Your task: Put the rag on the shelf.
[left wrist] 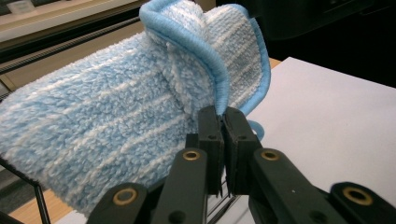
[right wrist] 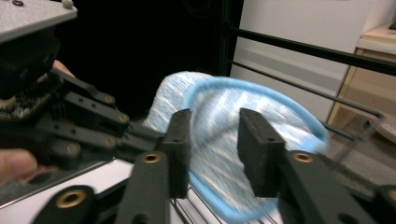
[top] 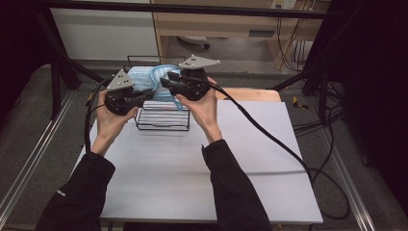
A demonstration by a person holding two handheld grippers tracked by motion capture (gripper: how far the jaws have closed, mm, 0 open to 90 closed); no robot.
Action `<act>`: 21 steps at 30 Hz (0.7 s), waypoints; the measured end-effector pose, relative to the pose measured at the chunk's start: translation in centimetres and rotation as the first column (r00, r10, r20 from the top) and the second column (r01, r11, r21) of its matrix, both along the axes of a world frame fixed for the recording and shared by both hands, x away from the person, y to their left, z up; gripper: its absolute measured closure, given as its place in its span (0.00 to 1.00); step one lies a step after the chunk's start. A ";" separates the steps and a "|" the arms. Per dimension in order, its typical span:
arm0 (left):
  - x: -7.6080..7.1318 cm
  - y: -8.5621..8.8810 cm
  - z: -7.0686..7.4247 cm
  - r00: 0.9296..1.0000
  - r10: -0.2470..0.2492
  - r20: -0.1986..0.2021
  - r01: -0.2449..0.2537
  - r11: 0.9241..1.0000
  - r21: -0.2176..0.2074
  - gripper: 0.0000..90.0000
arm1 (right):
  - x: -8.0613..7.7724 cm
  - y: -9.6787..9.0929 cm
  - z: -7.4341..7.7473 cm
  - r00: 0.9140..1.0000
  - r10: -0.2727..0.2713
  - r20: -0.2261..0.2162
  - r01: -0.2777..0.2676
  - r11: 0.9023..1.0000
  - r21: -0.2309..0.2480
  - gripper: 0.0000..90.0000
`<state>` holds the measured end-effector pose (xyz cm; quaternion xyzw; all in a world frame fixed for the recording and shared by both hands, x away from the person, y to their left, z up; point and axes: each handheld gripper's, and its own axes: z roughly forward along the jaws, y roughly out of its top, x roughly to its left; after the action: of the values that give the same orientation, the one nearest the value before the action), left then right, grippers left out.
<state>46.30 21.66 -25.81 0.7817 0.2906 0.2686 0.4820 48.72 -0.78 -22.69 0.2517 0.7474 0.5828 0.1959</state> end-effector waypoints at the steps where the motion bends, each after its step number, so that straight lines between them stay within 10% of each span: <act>1: 0.0 0.0 0.0 1.000 0.001 0.000 -0.001 1.000 0.000 0.96 | 0.1 0.6 0.0 1.000 0.003 0.002 -0.003 1.000 -0.003 0.70; 9: 0.0 0.5 -0.3 1.000 -0.006 -0.007 0.006 1.000 -0.022 0.95 | 1.2 3.5 -0.6 1.000 -0.010 -0.020 0.009 1.000 -0.027 0.96; 13: -0.4 1.9 -0.1 1.000 -0.018 -0.022 0.016 0.995 -0.102 0.83 | 0.7 2.7 -0.6 0.999 -0.031 -0.024 0.030 0.999 -0.031 0.97; 21: 0.3 3.4 -0.4 0.997 0.053 -0.055 -0.058 0.993 -0.099 0.85 | -0.8 0.1 -1.8 0.993 -0.095 -0.065 0.098 0.995 0.036 0.96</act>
<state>46.59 25.09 -26.17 0.7549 0.3378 0.2466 0.5052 47.93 -0.71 -24.52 0.3095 0.7286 0.5790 0.1952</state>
